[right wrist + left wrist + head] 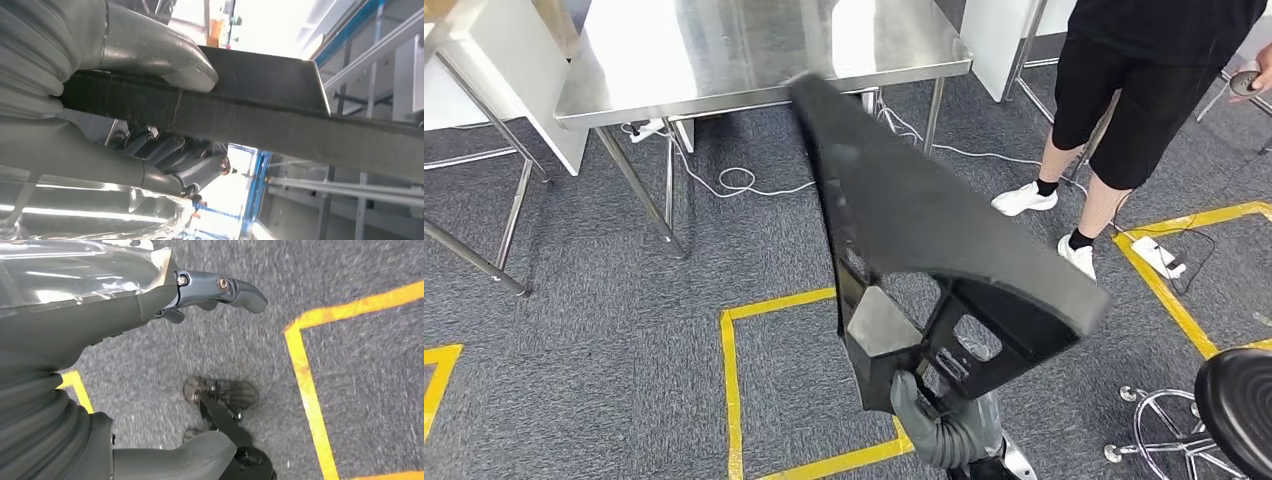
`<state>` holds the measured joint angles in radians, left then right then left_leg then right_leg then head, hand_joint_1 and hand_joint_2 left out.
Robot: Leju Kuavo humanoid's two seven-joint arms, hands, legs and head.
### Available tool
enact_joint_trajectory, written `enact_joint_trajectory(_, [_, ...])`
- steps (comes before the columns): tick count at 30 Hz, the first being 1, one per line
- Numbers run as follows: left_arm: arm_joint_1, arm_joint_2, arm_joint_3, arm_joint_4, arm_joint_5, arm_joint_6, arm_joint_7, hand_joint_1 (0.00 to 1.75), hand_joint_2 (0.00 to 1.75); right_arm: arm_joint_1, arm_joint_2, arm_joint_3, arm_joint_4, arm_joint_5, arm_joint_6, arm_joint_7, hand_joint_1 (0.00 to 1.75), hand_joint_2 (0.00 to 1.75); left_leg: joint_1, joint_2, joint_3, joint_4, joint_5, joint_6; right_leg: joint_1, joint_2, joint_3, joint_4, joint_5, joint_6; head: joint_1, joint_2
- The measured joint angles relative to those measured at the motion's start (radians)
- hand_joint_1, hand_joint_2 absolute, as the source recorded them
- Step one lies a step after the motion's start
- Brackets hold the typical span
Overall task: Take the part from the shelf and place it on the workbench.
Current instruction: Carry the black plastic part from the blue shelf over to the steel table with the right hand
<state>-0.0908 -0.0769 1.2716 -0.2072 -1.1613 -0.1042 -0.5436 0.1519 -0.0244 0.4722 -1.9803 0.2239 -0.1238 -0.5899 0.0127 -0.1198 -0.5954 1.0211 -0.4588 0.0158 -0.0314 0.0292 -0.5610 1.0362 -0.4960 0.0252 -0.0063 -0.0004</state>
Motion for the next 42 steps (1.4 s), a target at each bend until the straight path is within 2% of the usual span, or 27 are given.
enact_joint_trajectory(2, [0.003, -0.001, 0.0, 0.0, 0.003, 0.0, 0.0, 0.0, 1.75, 0.0, 0.001, 0.0, -0.001, 0.0, -0.002, 0.0, 1.75, 1.75, 0.003, 0.033, -0.012, 0.026, -0.016, -0.009, 0.0, -0.016, 0.004, -0.003, 0.001, -0.014, -0.004, 0.0])
enact_joint_trajectory(4, [0.002, -0.001, 0.0, 0.0, 0.006, 0.0, -0.001, 0.0, 1.75, 0.001, 0.002, 0.0, -0.002, 0.0, -0.002, 0.0, 1.75, 1.75, 0.003, 0.088, -0.057, 0.118, -0.063, -0.017, 0.004, -0.034, 0.007, -0.004, -0.001, -0.025, -0.01, 0.0])
enact_joint_trajectory(6, [0.001, -0.001, 0.0, 0.0, 0.007, 0.0, -0.002, 0.0, 1.75, 0.001, 0.003, 0.0, -0.003, 0.0, -0.002, 0.001, 1.75, 1.75, 0.006, 0.11, -0.119, 0.233, -0.109, -0.021, 0.01, -0.054, 0.008, -0.004, -0.005, -0.033, -0.011, 0.0])
enact_joint_trajectory(7, [0.001, -0.002, 0.0, 0.0, 0.007, 0.0, -0.002, 0.0, 1.75, 0.002, 0.003, 0.0, -0.003, 0.0, -0.002, 0.001, 1.75, 1.75, 0.006, 0.113, -0.136, 0.26, -0.112, -0.021, 0.012, -0.063, 0.008, -0.004, -0.006, -0.035, -0.012, 0.0])
enact_joint_trajectory(8, [0.002, -0.002, 0.0, 0.0, 0.007, 0.0, -0.003, 0.0, 1.75, 0.002, 0.003, 0.0, -0.003, 0.0, -0.002, 0.002, 1.75, 1.75, 0.007, 0.115, -0.135, 0.252, -0.097, -0.019, 0.014, -0.07, 0.009, -0.004, -0.008, -0.037, -0.012, 0.0])
enact_joint_trajectory(9, [0.003, -0.002, 0.0, 0.0, 0.007, 0.0, -0.004, 0.0, 1.75, 0.002, 0.003, 0.0, -0.003, 0.0, -0.002, 0.002, 1.75, 1.75, 0.007, 0.117, -0.115, 0.209, -0.069, -0.015, 0.016, -0.075, 0.011, -0.004, -0.009, -0.037, -0.012, 0.0])
enact_joint_trajectory(10, [0.004, -0.002, 0.0, 0.0, 0.007, 0.0, -0.007, 0.0, 1.75, 0.002, 0.003, 0.0, -0.003, 0.001, -0.002, 0.001, 1.75, 1.75, 0.005, 0.122, -0.081, 0.145, -0.036, -0.009, 0.017, -0.079, 0.013, -0.004, -0.01, -0.037, -0.012, 0.0])
enact_joint_trajectory(12, [0.003, -0.002, -0.001, 0.0, 0.006, 0.0, -0.012, 0.0, 1.75, 0.002, 0.002, 0.0, -0.003, 0.003, -0.001, 0.0, 1.75, 1.75, -0.002, 0.133, -0.026, 0.041, -0.001, 0.0, 0.022, -0.084, 0.014, -0.004, -0.014, -0.033, -0.011, 0.0])
enact_joint_trajectory(15, [0.004, -0.001, -0.001, 0.0, 0.004, 0.001, -0.015, 0.0, 1.75, 0.006, 0.002, 0.0, -0.003, 0.005, 0.0, -0.002, 1.75, 1.75, -0.015, 0.133, -0.011, 0.008, -0.002, 0.012, 0.022, -0.089, 0.018, -0.009, -0.015, -0.02, -0.012, 0.0])
enact_joint_trajectory(17, [0.005, -0.001, -0.001, 0.0, 0.001, 0.002, -0.015, 0.0, 1.75, 0.008, 0.001, 0.0, -0.005, 0.006, 0.0, -0.003, 1.75, 1.75, -0.011, 0.128, 0.003, -0.01, 0.006, 0.02, 0.021, -0.077, 0.016, 0.002, -0.024, -0.012, -0.01, 0.0])
enact_joint_trajectory(19, [0.004, -0.003, -0.002, 0.0, -0.002, 0.003, -0.015, 0.0, 1.75, 0.01, 0.0, -0.001, -0.006, 0.006, -0.001, -0.004, 1.75, 1.75, -0.005, 0.123, 0.014, -0.025, 0.014, 0.027, 0.019, -0.052, -0.022, 0.08, -0.061, -0.014, -0.004, 0.0])
enact_joint_trajectory(21, [0.003, -0.003, -0.003, 0.0, -0.004, 0.002, -0.015, 0.0, 1.75, 0.013, -0.002, -0.002, -0.007, 0.007, -0.002, -0.003, 1.75, 1.75, -0.004, 0.115, 0.015, -0.026, 0.013, 0.031, 0.016, -0.04, -0.087, 0.2, -0.102, -0.016, -0.001, 0.0])
enact_joint_trajectory(22, [0.003, -0.003, -0.003, 0.0, -0.006, 0.002, -0.016, 0.0, 1.75, 0.014, -0.002, -0.002, -0.007, 0.007, -0.002, -0.002, 1.75, 1.75, -0.004, 0.11, 0.015, -0.026, 0.012, 0.031, 0.015, -0.039, -0.111, 0.236, -0.108, -0.013, -0.001, 0.0])
enact_joint_trajectory(23, [0.003, -0.004, -0.003, 0.0, -0.007, 0.001, -0.017, 0.0, 1.75, 0.015, -0.002, -0.003, -0.007, 0.008, -0.002, -0.002, 1.75, 1.75, -0.004, 0.105, 0.016, -0.025, 0.011, 0.03, 0.013, -0.039, -0.118, 0.239, -0.099, -0.005, 0.0, 0.0])
enact_joint_trajectory(24, [0.003, -0.004, -0.003, 0.0, -0.009, 0.001, -0.018, 0.0, 1.75, 0.016, -0.002, -0.004, -0.007, 0.009, -0.002, -0.001, 1.75, 1.75, -0.003, 0.1, 0.017, -0.024, 0.009, 0.028, 0.009, -0.039, -0.105, 0.204, -0.077, 0.005, 0.001, 0.0])
enact_joint_trajectory(26, [0.003, -0.006, -0.003, 0.0, -0.012, 0.001, -0.019, 0.0, 1.75, 0.017, -0.002, -0.006, -0.008, 0.01, -0.002, 0.0, 1.75, 1.75, -0.004, 0.09, 0.019, -0.018, 0.003, 0.019, 0.001, -0.037, -0.052, 0.08, -0.024, 0.022, 0.001, 0.0])
enact_joint_trajectory(27, [0.003, -0.006, -0.003, 0.0, -0.012, 0.001, -0.02, 0.0, 1.75, 0.018, -0.002, -0.006, -0.009, 0.01, -0.002, 0.0, 1.75, 1.75, -0.005, 0.086, 0.019, -0.013, -0.004, 0.012, -0.001, -0.035, -0.028, 0.032, -0.007, 0.022, 0.001, 0.0])
enact_joint_trajectory(28, [0.004, -0.006, -0.004, 0.0, -0.012, 0.001, -0.02, 0.0, 1.75, 0.018, -0.002, -0.007, -0.009, 0.01, -0.002, 0.0, 1.75, 1.75, -0.007, 0.084, 0.019, -0.009, -0.009, 0.004, -0.001, -0.034, -0.015, 0.005, 0.0, 0.017, 0.001, 0.0])
enact_joint_trajectory(31, [0.004, -0.006, -0.004, 0.0, -0.012, 0.002, -0.021, 0.0, 1.75, 0.017, -0.001, -0.009, -0.011, 0.011, -0.002, 0.002, 1.75, 1.75, 0.0, 0.084, 0.021, -0.004, -0.021, -0.014, 0.004, -0.032, -0.004, -0.005, 0.001, -0.01, -0.002, 0.0])
enact_joint_trajectory(33, [0.004, -0.007, -0.004, 0.0, -0.012, 0.004, -0.021, 0.0, 1.75, 0.017, 0.001, -0.011, -0.013, 0.012, -0.002, 0.002, 1.75, 1.75, 0.006, 0.095, 0.004, 0.038, -0.045, -0.023, 0.001, -0.033, 0.003, -0.007, 0.0, -0.023, -0.005, 0.0])
enact_joint_trajectory(34, [0.004, -0.007, -0.004, 0.0, -0.012, 0.005, -0.021, 0.0, 1.75, 0.017, 0.002, -0.011, -0.014, 0.012, -0.002, 0.003, 1.75, 1.75, 0.007, 0.102, -0.02, 0.086, -0.068, -0.027, 0.001, -0.034, 0.006, -0.008, -0.001, -0.028, -0.007, 0.0])
enact_joint_trajectory(36, [0.004, -0.007, -0.004, 0.0, -0.012, 0.008, -0.021, 0.0, 1.75, 0.017, 0.005, -0.013, -0.014, 0.013, -0.002, 0.005, 1.75, 1.75, 0.008, 0.111, -0.093, 0.213, -0.117, -0.033, 0.005, -0.035, 0.012, -0.007, -0.008, -0.036, -0.009, 0.0])
enact_joint_trajectory(37, [0.004, -0.007, -0.004, 0.0, -0.012, 0.009, -0.02, 0.0, 1.75, 0.017, 0.005, -0.014, -0.014, 0.013, -0.002, 0.006, 1.75, 1.75, 0.008, 0.113, -0.123, 0.257, -0.124, -0.034, 0.007, -0.036, 0.015, -0.007, -0.011, -0.039, -0.009, 0.0])
enact_joint_trajectory(38, [0.005, -0.007, -0.004, 0.0, -0.012, 0.01, -0.02, 0.0, 1.75, 0.017, 0.006, -0.014, -0.014, 0.013, -0.001, 0.008, 1.75, 1.75, 0.008, 0.113, -0.138, 0.269, -0.113, -0.032, 0.009, -0.036, 0.02, -0.007, -0.016, -0.04, -0.009, 0.0])
enact_joint_trajectory(39, [0.005, -0.007, -0.004, 0.0, -0.012, 0.01, -0.02, 0.0, 1.75, 0.017, 0.006, -0.015, -0.014, 0.013, -0.001, 0.009, 1.75, 1.75, 0.007, 0.113, -0.134, 0.244, -0.084, -0.028, 0.011, -0.036, 0.027, -0.007, -0.021, -0.04, -0.009, 0.0])
enact_joint_trajectory(41, [0.005, -0.005, -0.004, 0.0, -0.012, 0.01, -0.019, 0.0, 1.75, 0.017, 0.007, -0.015, -0.014, 0.013, 0.0, 0.01, 1.75, 1.75, 0.001, 0.119, -0.084, 0.124, -0.01, -0.01, 0.013, -0.036, 0.042, -0.008, -0.034, -0.038, -0.009, 0.0])
enact_joint_trajectory(42, [0.004, -0.004, -0.004, 0.0, -0.012, 0.01, -0.019, 0.0, 1.75, 0.016, 0.008, -0.015, -0.014, 0.013, 0.0, 0.01, 1.75, 1.75, -0.004, 0.123, -0.059, 0.07, 0.011, 0.0, 0.016, -0.037, 0.048, -0.009, -0.041, -0.034, -0.008, 0.0])
